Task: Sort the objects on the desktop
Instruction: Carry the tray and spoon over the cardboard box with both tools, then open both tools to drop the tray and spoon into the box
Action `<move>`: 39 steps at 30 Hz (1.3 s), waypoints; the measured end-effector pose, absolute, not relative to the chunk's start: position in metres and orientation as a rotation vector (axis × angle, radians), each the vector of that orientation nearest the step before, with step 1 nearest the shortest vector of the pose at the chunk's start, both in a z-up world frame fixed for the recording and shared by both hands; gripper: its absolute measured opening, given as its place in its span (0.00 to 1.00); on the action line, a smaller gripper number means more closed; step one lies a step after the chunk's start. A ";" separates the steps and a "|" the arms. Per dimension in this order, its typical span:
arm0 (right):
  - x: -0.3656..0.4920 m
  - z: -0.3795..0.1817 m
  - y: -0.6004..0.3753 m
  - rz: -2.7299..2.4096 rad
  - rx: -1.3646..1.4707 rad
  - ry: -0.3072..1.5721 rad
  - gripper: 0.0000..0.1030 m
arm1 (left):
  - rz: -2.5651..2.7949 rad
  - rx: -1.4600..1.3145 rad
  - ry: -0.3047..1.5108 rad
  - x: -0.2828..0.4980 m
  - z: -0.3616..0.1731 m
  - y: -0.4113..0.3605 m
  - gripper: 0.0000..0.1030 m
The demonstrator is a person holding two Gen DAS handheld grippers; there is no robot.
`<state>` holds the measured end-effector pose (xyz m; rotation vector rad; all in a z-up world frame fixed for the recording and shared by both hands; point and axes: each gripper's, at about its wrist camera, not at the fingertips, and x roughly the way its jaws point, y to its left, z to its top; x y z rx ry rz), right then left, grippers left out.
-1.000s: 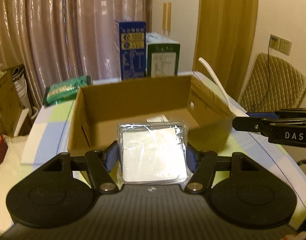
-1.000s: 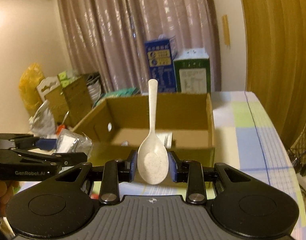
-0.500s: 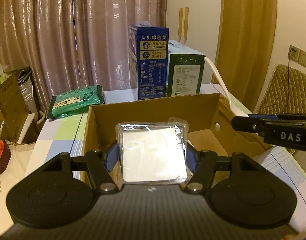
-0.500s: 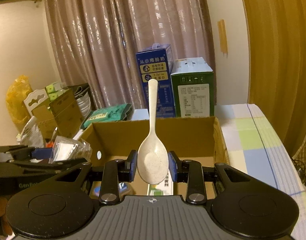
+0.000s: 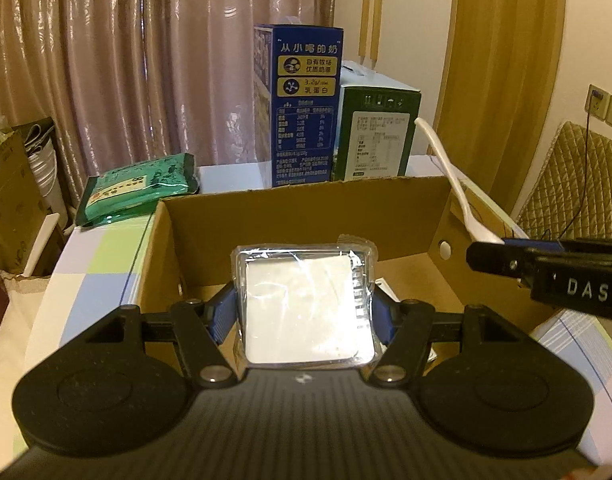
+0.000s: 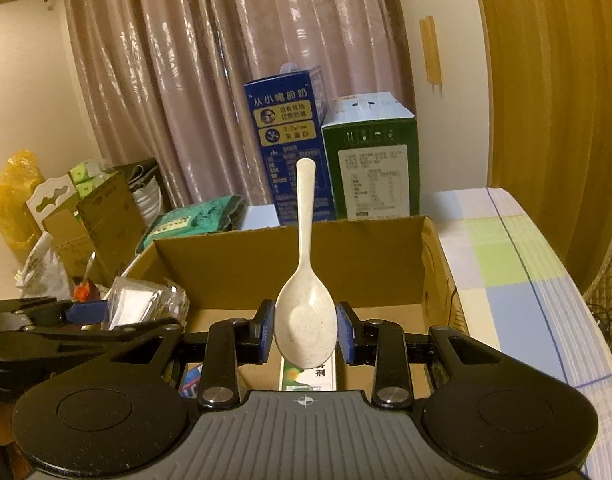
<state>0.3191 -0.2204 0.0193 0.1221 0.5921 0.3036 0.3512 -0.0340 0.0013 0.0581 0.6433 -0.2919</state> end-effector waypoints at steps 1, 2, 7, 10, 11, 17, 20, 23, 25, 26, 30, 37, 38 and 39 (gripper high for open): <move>0.318 0.019 -0.220 0.304 0.121 0.593 0.29 | -0.297 0.054 0.641 0.352 0.001 -0.034 0.60; 0.319 0.019 -0.220 0.304 0.120 0.594 0.29 | -0.301 0.049 0.642 0.353 -0.001 -0.034 0.61; 0.319 0.016 -0.221 0.302 0.123 0.600 0.29 | -0.291 0.058 0.631 0.352 -0.001 -0.032 0.72; 0.319 0.017 -0.221 0.303 0.129 0.599 0.29 | -0.274 0.053 0.622 0.350 0.002 -0.025 0.72; 0.319 0.017 -0.221 0.304 0.132 0.599 0.29 | -0.269 0.050 0.621 0.350 0.003 -0.023 0.72; 0.320 0.015 -0.219 0.322 0.154 0.607 0.29 | -0.257 0.037 0.623 0.349 0.005 -0.017 0.72; 0.321 0.013 -0.218 0.330 0.163 0.587 0.29 | -0.262 0.040 0.631 0.349 0.003 -0.018 0.72; 0.322 0.010 -0.221 0.306 0.174 0.581 0.56 | -0.261 0.044 0.635 0.348 0.002 -0.018 0.72; 0.322 0.011 -0.227 0.301 0.201 0.572 0.58 | -0.260 0.045 0.634 0.348 0.002 -0.017 0.72; 0.322 0.012 -0.229 0.298 0.208 0.571 0.58 | -0.259 0.044 0.633 0.348 0.002 -0.017 0.72; 0.322 0.014 -0.234 0.294 0.228 0.566 0.59 | -0.259 0.051 0.630 0.345 0.005 -0.016 0.72; 0.318 0.014 -0.239 0.297 0.222 0.554 0.60 | -0.251 0.061 0.625 0.338 0.013 -0.011 0.74; 0.316 0.015 -0.240 0.296 0.223 0.549 0.60 | -0.250 0.063 0.625 0.336 0.014 -0.010 0.74; 0.315 0.015 -0.240 0.295 0.224 0.543 0.60 | -0.249 0.068 0.625 0.335 0.016 -0.009 0.74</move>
